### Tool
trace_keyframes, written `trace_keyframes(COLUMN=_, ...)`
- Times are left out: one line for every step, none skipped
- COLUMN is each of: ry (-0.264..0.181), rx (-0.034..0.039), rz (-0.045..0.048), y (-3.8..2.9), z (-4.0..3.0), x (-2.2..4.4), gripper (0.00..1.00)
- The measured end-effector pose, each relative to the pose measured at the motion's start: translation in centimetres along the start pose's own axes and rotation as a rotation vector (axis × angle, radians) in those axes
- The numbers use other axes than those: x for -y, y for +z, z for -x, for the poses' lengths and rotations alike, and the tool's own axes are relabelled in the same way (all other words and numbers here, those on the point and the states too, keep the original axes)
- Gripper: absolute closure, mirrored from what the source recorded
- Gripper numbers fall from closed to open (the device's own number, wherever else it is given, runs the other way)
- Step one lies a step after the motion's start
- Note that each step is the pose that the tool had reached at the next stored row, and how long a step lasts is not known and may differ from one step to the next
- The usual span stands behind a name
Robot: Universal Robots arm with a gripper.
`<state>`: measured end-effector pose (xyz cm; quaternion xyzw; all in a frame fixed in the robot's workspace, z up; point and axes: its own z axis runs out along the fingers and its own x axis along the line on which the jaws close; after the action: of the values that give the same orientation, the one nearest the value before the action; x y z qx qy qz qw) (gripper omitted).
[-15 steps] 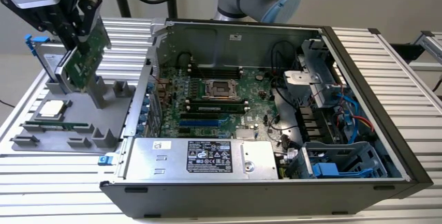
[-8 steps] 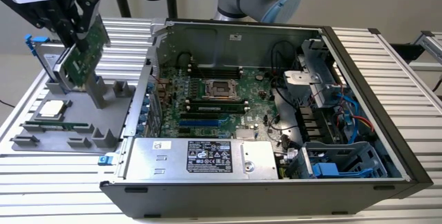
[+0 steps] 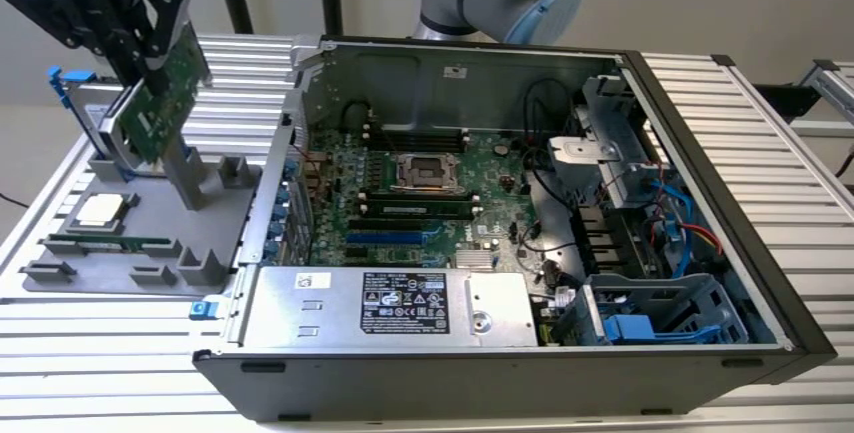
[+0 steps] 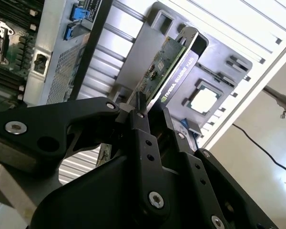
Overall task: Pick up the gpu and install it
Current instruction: 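Pick up the gpu and move the gpu toward the slot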
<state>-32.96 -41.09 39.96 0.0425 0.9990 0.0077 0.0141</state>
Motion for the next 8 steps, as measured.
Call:
trace_keyframes(ry=0.000, rx=0.0000, rz=0.0000, y=-0.06, z=0.00, x=0.00, gripper=1.00)
trace_keyframes(ry=0.000, rx=0.0000, rz=0.0000, y=-0.11, z=0.00, x=0.00, gripper=1.00)
trace_keyframes(ry=0.000, rx=0.0000, rz=0.0000, y=-0.16, z=0.00, x=0.00, gripper=1.00)
trace_keyframes(ry=0.000, rx=0.0000, rz=0.0000, y=-0.22, z=0.01, x=0.00, gripper=1.00)
trace_keyframes(ry=0.000, rx=-0.0001, rz=0.0000, y=-0.27, z=0.01, x=0.00, gripper=1.00)
trace_keyframes(ry=0.000, rx=-0.0001, rz=-0.0001, y=-0.32, z=0.01, x=0.00, gripper=1.00)
trace_keyframes(ry=0.000, rx=-0.0001, rz=0.0000, y=-0.38, z=0.01, x=-0.01, gripper=1.00)
trace_keyframes(ry=0.000, rx=0.0000, rz=0.0000, y=-0.43, z=0.01, x=-0.01, gripper=1.00)
